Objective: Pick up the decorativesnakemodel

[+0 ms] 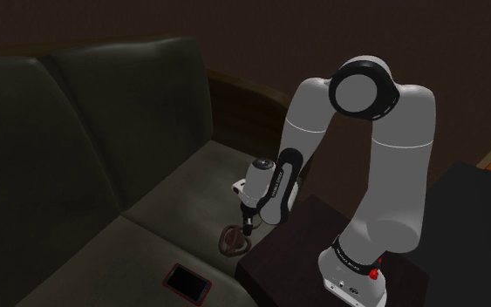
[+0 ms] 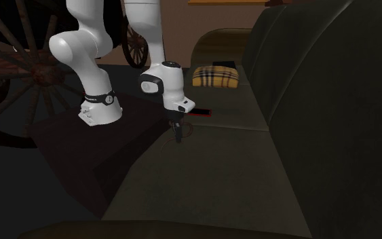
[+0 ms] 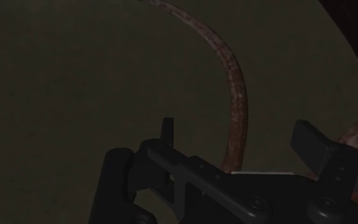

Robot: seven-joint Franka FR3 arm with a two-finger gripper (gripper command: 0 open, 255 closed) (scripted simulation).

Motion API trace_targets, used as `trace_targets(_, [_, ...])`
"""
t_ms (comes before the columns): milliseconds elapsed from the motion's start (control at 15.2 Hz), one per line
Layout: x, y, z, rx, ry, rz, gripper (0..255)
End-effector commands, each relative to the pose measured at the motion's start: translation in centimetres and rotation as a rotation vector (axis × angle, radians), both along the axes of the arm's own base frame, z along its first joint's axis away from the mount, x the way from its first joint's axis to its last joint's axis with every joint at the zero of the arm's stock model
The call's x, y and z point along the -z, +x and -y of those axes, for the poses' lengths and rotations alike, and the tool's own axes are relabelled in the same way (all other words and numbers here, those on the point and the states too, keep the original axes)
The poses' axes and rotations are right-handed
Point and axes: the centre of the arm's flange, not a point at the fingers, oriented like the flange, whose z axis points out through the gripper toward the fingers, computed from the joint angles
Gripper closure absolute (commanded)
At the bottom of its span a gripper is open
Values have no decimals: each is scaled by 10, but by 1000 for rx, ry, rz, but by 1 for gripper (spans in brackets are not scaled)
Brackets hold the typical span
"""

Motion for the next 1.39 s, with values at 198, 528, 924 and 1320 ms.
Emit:
trace_targets(198, [1, -4, -5, -9, 0, -8, 255])
trace_targets(528, [1, -4, -5, -9, 0, -8, 255])
trace_targets(924, [-21, -2, -3, -10, 0, -8, 255])
trace_targets(1320, [-53, -2, -3, -10, 0, -8, 255])
